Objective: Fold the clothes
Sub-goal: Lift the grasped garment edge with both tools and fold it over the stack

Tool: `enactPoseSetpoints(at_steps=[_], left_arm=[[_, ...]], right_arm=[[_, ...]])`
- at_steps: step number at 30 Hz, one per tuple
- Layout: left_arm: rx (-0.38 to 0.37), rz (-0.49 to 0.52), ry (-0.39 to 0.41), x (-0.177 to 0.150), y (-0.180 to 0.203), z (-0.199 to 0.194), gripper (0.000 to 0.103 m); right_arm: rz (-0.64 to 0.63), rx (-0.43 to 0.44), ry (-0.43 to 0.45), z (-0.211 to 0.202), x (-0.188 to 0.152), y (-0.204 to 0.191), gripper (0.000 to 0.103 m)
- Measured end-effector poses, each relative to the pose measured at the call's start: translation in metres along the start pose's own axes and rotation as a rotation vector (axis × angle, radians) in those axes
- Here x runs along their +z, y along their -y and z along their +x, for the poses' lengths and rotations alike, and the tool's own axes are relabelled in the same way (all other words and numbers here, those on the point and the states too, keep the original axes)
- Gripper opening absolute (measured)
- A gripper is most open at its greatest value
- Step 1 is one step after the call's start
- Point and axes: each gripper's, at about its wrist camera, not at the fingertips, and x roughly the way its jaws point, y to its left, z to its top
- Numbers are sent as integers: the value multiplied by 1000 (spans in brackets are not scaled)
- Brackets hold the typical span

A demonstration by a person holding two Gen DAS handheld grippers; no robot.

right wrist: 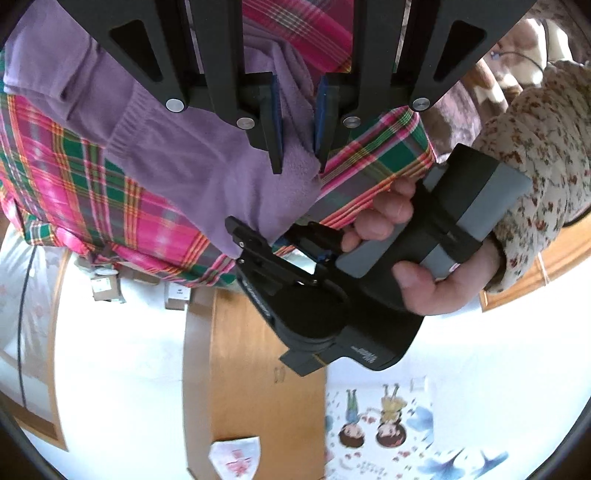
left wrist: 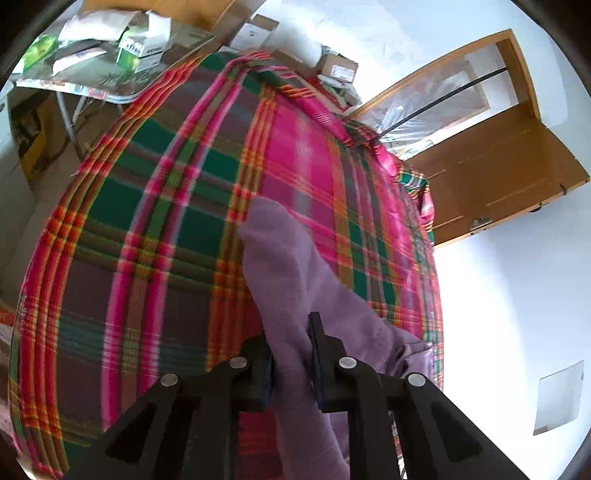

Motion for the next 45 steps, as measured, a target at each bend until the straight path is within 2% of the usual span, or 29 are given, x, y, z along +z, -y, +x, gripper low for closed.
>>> enactPoseSetpoints(at_steps=[20,30,45], left_arm=[[-133,150,14,-14,107,3,15],[-208,214,-47,-23,161,31,15],[-244,280,-137,-28,219,75,15]], right_arm=[[149,-107,132,-88,6,63,15],[231,-173,173,-126,1,95,15],[356,-255,202,-166,-19,136,15]])
